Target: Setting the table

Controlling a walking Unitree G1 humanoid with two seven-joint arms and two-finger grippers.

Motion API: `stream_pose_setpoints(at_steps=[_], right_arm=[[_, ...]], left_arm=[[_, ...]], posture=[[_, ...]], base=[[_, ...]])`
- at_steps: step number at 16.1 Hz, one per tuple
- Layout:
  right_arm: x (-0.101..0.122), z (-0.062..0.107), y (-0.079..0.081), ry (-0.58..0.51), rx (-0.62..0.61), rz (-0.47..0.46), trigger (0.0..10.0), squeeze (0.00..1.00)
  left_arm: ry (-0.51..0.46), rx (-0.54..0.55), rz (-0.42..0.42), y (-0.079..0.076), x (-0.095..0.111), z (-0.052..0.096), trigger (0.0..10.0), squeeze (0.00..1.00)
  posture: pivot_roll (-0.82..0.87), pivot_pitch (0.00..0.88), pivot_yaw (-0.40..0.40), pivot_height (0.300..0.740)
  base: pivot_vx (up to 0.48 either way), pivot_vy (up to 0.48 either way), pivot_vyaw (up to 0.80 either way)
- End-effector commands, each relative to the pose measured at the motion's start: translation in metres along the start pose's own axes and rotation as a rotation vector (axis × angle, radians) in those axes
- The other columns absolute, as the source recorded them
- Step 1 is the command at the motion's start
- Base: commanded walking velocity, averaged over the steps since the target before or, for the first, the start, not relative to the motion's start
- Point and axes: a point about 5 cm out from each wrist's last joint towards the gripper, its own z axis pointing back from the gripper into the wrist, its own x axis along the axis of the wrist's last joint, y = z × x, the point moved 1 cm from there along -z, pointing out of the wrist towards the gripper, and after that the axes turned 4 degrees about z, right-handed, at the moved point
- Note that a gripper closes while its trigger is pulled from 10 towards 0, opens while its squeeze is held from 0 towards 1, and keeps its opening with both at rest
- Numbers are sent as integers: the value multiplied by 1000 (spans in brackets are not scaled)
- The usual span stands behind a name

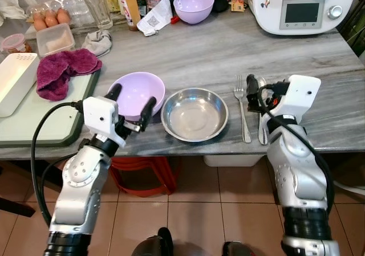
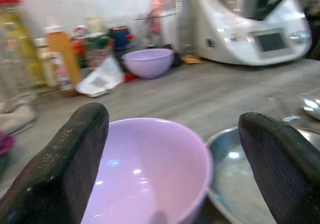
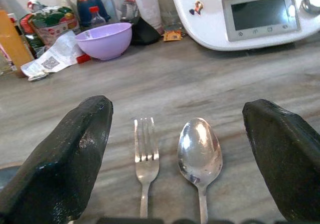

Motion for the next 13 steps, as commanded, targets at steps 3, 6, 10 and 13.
stream_pose_setpoints(at_steps=[3,6,10,13], right_arm=[[5,7,11,-48,25,57,10000,1000],[8,8,12,-78,21,71,10000,1000],[4,8,15,-60,33,81,10000,0],[1,8,20,-56,50,74,10000,0]], left_arm=[[-5,181,-51,13,3,-5,10000,0],[36,220,-74,11,-5,-8,10000,0],[41,218,-104,2,-9,-11,10000,0],[49,230,-122,0,-12,-14,10000,0]], posture=[[-142,177,78,740],[-149,162,81,740],[-152,143,81,740],[-153,129,78,740]], base=[[0,0,0],[0,0,0],[0,0,-183],[0,0,-185]])
